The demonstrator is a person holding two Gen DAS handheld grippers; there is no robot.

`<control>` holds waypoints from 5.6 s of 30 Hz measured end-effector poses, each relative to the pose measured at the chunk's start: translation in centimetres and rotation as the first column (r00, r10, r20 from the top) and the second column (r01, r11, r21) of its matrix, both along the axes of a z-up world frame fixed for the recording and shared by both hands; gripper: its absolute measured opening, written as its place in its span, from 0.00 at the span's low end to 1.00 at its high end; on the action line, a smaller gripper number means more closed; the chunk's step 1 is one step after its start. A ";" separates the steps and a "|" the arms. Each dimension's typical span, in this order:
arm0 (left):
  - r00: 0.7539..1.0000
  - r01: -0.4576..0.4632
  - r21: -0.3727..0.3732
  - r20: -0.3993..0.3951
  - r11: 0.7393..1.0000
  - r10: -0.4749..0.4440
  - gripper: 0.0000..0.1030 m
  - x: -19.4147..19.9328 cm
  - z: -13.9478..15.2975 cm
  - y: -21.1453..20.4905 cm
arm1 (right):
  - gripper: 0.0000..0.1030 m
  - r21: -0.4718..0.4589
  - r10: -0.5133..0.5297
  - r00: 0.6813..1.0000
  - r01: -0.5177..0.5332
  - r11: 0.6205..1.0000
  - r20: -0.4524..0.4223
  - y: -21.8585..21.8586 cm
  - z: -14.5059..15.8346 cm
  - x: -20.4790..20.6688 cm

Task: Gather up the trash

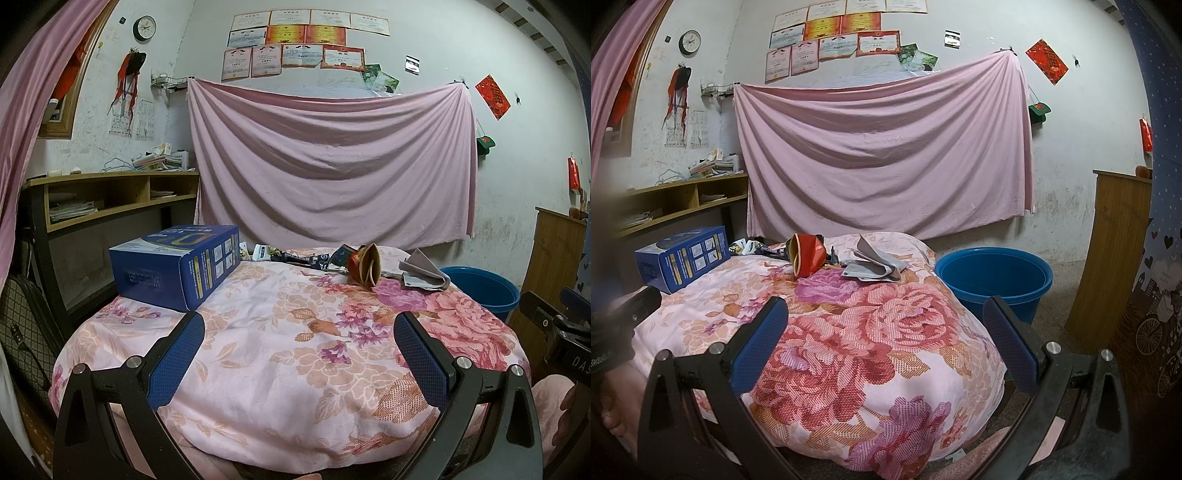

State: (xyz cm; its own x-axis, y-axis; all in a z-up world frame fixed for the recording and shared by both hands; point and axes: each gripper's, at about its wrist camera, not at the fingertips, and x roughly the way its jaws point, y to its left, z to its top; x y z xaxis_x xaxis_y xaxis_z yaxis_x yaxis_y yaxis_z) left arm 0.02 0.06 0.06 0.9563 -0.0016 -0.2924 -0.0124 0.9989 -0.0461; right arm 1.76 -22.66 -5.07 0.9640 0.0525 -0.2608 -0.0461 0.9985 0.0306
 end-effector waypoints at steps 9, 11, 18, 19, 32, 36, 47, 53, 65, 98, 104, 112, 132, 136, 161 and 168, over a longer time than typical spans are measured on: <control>1.000 -0.001 0.000 0.000 1.000 0.001 0.97 -0.1 0.0 -0.1 | 1.00 0.001 0.000 1.000 0.000 1.000 0.000 0.0 0.0 0.0; 1.000 -0.001 0.000 0.000 1.000 0.001 0.97 -0.1 0.0 -0.1 | 1.00 0.001 0.000 1.000 0.000 1.000 -0.001 0.0 0.0 0.0; 1.000 -0.001 0.001 0.001 1.000 0.001 0.97 -0.1 0.0 -0.1 | 1.00 0.001 -0.001 1.000 0.001 1.000 0.000 -0.1 0.0 0.0; 1.000 0.000 0.001 0.001 1.000 0.000 0.97 -0.1 0.0 -0.1 | 1.00 0.002 0.000 1.000 0.000 1.000 0.000 -0.1 0.0 0.0; 1.000 -0.001 0.002 0.001 1.000 0.001 0.97 -0.2 0.0 0.4 | 1.00 0.002 0.000 1.000 0.000 1.000 0.000 0.0 -0.4 -0.1; 1.000 0.000 0.003 0.001 1.000 0.000 0.97 -0.2 0.0 0.4 | 1.00 0.004 0.000 1.000 0.000 1.000 -0.001 0.0 -0.3 -0.1; 1.000 -0.002 0.002 0.000 1.000 0.002 0.97 -0.2 0.0 0.4 | 1.00 0.004 0.004 1.000 -0.004 1.000 -0.002 -0.1 0.2 0.2; 1.000 -0.015 -0.024 0.016 1.000 0.015 0.97 0.4 1.1 1.0 | 1.00 0.022 0.028 1.000 -0.028 0.999 0.008 -0.4 0.8 0.7; 0.996 0.021 -0.016 0.083 1.000 -0.019 0.97 4.6 3.3 -0.2 | 1.00 0.003 0.036 0.993 -0.036 0.999 0.108 -1.5 4.5 4.4; 0.901 0.327 -0.111 -0.261 0.939 -0.345 0.58 20.9 1.0 -4.6 | 1.00 -0.128 0.320 0.925 -0.350 0.928 -0.207 -1.6 1.3 22.6; 0.837 0.358 -0.188 -0.370 0.915 -0.404 0.34 22.6 -0.2 -4.9 | 1.00 -0.147 0.350 0.876 -0.415 0.898 -0.331 -0.3 -0.7 24.2; 0.835 0.347 -0.217 -0.373 0.912 -0.406 0.25 22.6 -0.2 -4.3 | 0.99 -0.203 0.352 0.822 -0.477 0.855 -0.448 1.5 -2.5 25.4; 0.861 0.287 -0.158 -0.390 0.945 -0.326 0.01 20.7 -0.3 -5.2 | 0.77 -0.135 0.323 0.777 -0.459 0.878 -0.540 0.4 -3.4 25.3; 0.883 0.271 -0.114 -0.367 0.956 -0.294 0.01 19.5 -0.1 -5.3 | 0.55 -0.135 0.324 0.785 -0.454 0.881 -0.528 0.5 -3.3 24.8; 0.873 0.481 0.018 -0.098 0.877 -0.477 0.01 23.7 7.7 -18.3 | 0.51 0.098 -0.021 0.999 0.017 0.995 0.040 -13.1 5.0 21.1; 0.819 0.549 -0.024 -0.186 0.836 -0.543 0.01 27.9 6.3 -23.9 | 0.51 0.175 -0.154 0.985 0.164 0.971 -0.071 -18.0 3.6 23.6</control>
State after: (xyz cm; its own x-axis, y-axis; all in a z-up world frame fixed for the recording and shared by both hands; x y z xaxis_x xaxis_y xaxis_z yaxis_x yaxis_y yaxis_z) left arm 27.91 -23.83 6.37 0.7332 -0.4965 -0.4646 0.5301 0.8453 -0.0667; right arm 25.34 -40.64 -1.48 0.9476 -0.0494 -0.3157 0.1200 0.9707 0.2084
